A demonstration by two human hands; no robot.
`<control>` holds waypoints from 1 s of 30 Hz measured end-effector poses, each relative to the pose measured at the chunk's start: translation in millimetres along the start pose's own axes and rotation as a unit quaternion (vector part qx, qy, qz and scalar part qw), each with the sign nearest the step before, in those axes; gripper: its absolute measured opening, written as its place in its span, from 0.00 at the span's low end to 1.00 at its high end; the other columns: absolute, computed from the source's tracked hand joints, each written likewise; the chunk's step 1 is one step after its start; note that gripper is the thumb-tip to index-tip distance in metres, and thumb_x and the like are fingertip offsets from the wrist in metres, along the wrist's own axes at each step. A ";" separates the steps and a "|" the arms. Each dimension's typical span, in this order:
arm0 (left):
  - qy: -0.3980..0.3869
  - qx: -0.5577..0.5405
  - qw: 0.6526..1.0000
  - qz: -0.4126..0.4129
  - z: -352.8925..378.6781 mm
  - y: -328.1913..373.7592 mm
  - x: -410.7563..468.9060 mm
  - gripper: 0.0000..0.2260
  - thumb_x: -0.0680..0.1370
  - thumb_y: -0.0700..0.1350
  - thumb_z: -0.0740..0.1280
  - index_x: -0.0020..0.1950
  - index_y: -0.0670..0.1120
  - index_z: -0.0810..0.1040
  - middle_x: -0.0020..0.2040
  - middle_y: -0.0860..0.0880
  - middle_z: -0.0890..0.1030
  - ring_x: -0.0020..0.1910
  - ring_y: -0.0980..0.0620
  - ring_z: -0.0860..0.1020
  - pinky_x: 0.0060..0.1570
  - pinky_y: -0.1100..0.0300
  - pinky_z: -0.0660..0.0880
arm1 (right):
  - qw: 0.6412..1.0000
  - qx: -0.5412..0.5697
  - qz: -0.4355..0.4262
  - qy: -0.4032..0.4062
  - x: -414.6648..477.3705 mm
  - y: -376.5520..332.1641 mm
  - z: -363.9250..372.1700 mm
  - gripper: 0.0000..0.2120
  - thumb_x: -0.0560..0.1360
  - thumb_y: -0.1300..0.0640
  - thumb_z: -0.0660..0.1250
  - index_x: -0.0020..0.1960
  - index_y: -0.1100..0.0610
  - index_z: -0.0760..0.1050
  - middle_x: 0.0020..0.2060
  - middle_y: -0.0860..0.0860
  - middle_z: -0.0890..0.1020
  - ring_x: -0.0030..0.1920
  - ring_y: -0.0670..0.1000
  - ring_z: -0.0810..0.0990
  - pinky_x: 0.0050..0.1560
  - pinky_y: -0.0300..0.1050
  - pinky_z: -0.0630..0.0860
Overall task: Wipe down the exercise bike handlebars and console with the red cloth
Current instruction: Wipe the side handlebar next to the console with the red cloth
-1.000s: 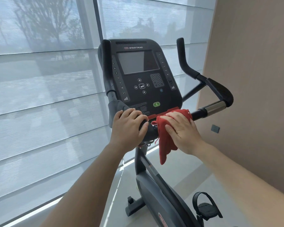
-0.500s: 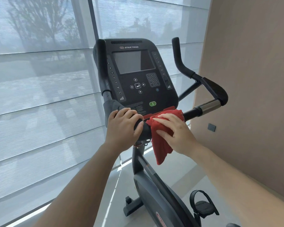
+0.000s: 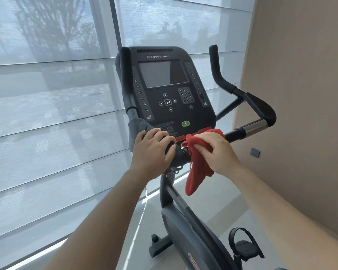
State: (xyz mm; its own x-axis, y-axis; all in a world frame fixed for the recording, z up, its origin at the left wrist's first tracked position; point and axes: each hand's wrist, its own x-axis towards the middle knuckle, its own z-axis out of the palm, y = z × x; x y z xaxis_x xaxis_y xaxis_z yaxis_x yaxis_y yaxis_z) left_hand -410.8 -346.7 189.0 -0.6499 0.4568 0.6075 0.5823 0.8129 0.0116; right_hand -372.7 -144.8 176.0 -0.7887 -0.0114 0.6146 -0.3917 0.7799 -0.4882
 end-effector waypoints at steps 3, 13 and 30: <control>-0.019 -0.023 1.000 0.004 -2.6 -1.7 -1.5 0.18 0.78 0.55 0.51 0.57 0.54 0.77 0.58 0.55 0.78 0.65 0.51 0.70 0.68 0.47 0.58 | 0.999 0.028 0.014 -0.021 -6.2 -4.4 -7.7 0.10 0.76 0.57 0.66 0.56 0.49 0.76 0.49 0.36 0.76 0.52 0.38 0.74 0.56 0.28 0.65; 0.019 -0.132 0.989 0.063 -30.5 -48.5 25.7 0.11 0.78 0.48 0.60 0.56 0.48 0.78 0.57 0.50 0.78 0.59 0.49 0.73 0.60 0.55 0.68 | 0.976 0.160 0.116 0.094 10.9 -63.9 -5.8 0.12 0.77 0.51 0.63 0.59 0.46 0.76 0.52 0.38 0.80 0.54 0.37 0.76 0.57 0.35 0.72; -0.022 -0.162 0.962 0.221 -3.0 -96.0 33.4 0.24 0.76 0.56 0.45 0.60 0.54 0.77 0.57 0.55 0.78 0.62 0.52 0.72 0.69 0.43 0.57 | 0.965 -0.088 0.223 0.105 -9.1 -125.1 80.6 0.19 0.80 0.48 0.53 0.68 0.51 0.68 0.66 0.45 0.72 0.67 0.44 0.65 0.69 0.40 0.61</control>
State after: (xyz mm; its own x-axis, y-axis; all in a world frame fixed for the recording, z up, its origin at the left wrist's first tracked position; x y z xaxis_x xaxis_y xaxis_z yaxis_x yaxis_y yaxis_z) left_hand -487.0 -410.5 210.5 -0.3203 0.7518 0.5763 0.9230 0.3847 0.0111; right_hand -354.8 -292.8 181.5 -0.7393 0.4627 0.4892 0.0648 0.7720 -0.6323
